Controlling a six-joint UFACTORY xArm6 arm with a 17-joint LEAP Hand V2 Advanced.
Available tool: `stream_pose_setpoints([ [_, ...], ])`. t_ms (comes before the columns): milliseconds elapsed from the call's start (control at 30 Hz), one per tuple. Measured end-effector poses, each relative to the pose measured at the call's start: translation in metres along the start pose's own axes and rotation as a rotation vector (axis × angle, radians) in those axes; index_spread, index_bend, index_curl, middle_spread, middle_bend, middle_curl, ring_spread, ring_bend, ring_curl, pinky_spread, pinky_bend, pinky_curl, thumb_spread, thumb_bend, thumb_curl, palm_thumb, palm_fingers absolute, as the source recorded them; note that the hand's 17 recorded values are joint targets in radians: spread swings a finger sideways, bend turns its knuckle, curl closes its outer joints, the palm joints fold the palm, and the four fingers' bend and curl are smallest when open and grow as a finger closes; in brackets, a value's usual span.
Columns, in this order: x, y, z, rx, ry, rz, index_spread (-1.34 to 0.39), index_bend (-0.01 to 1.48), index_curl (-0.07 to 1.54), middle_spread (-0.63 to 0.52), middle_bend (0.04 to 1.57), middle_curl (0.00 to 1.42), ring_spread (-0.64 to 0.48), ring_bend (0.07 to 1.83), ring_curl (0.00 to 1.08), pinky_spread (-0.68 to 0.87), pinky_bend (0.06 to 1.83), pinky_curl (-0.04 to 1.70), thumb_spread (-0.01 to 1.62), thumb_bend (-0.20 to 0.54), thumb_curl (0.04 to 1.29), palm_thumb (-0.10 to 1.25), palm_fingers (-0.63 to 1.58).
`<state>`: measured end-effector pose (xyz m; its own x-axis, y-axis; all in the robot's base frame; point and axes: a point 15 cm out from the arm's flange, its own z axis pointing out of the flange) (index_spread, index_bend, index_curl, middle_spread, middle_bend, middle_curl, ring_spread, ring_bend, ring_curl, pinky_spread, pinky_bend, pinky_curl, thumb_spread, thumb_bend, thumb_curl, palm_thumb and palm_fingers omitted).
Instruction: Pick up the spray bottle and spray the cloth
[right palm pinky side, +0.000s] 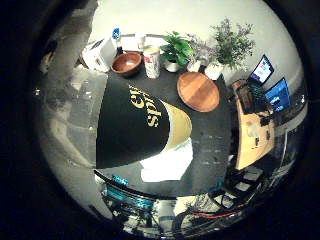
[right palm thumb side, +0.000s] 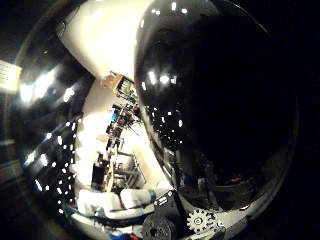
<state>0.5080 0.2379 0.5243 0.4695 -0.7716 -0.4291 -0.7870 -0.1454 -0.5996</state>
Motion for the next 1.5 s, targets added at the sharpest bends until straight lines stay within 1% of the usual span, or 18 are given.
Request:
stream_pose_setpoints([
  [233, -0.04, -0.019, 0.01, 0.137, -0.225, 0.01, -0.27, 1.09, 0.84, -0.15, 1.31, 0.76, -0.23, 1.35, 0.75, -0.28, 1.05, 1.24, 1.2, -0.013, 0.52, 0.85, 1.1],
  [367, -0.052, -0.018, 0.031, 0.171, -0.341, 0.074, -0.27, 1.09, 0.84, -0.15, 1.31, 0.76, -0.24, 1.34, 0.76, -0.28, 1.06, 1.24, 1.2, -0.01, 0.53, 0.86, 1.1],
  [567, -0.063, -0.015, 0.074, 0.213, -0.485, 0.131, -0.27, 1.09, 0.84, -0.15, 1.31, 0.76, -0.23, 1.33, 0.77, -0.28, 1.06, 1.24, 1.2, -0.012, 0.54, 0.86, 1.11],
  [667, -0.063, -0.009, 0.105, 0.202, -0.535, 0.176, -0.27, 1.09, 0.84, -0.15, 1.32, 0.76, -0.23, 1.33, 0.77, -0.28, 1.06, 1.24, 1.2, -0.011, 0.55, 0.87, 1.11],
  [833, -0.075, 0.003, 0.145, 0.166, -0.591, 0.209, -0.27, 1.09, 0.84, -0.15, 1.32, 0.75, -0.22, 1.33, 0.77, -0.28, 1.06, 1.24, 1.2, -0.014, 0.56, 0.86, 1.11],
  [1000, -0.1, -0.001, 0.159, 0.147, -0.68, 0.231, -0.26, 1.09, 0.84, -0.15, 1.32, 0.75, -0.22, 1.33, 0.77, -0.28, 1.06, 1.24, 1.2, -0.012, 0.57, 0.86, 1.11],
  [1067, -0.113, 0.006, 0.17, 0.123, -0.717, 0.245, -0.26, 1.09, 0.84, -0.15, 1.32, 0.75, -0.22, 1.33, 0.77, -0.28, 1.06, 1.25, 1.2, -0.012, 0.57, 0.86, 1.11],
  [1133, -0.122, 0.009, 0.178, 0.108, -0.73, 0.241, -0.26, 1.09, 0.84, -0.15, 1.32, 0.75, -0.22, 1.33, 0.77, -0.28, 1.06, 1.25, 1.2, -0.013, 0.58, 0.85, 1.11],
  [1267, -0.12, 0.015, 0.198, 0.086, -0.731, 0.252, -0.26, 1.09, 0.84, -0.15, 1.32, 0.74, -0.22, 1.33, 0.77, -0.28, 1.06, 1.25, 1.2, -0.012, 0.58, 0.85, 1.11],
  [1500, -0.133, 0.046, 0.235, 0.022, -0.736, 0.237, -0.25, 1.09, 0.84, -0.15, 1.32, 0.74, -0.22, 1.33, 0.77, -0.28, 1.06, 1.25, 1.21, -0.012, 0.58, 0.85, 1.11],
])
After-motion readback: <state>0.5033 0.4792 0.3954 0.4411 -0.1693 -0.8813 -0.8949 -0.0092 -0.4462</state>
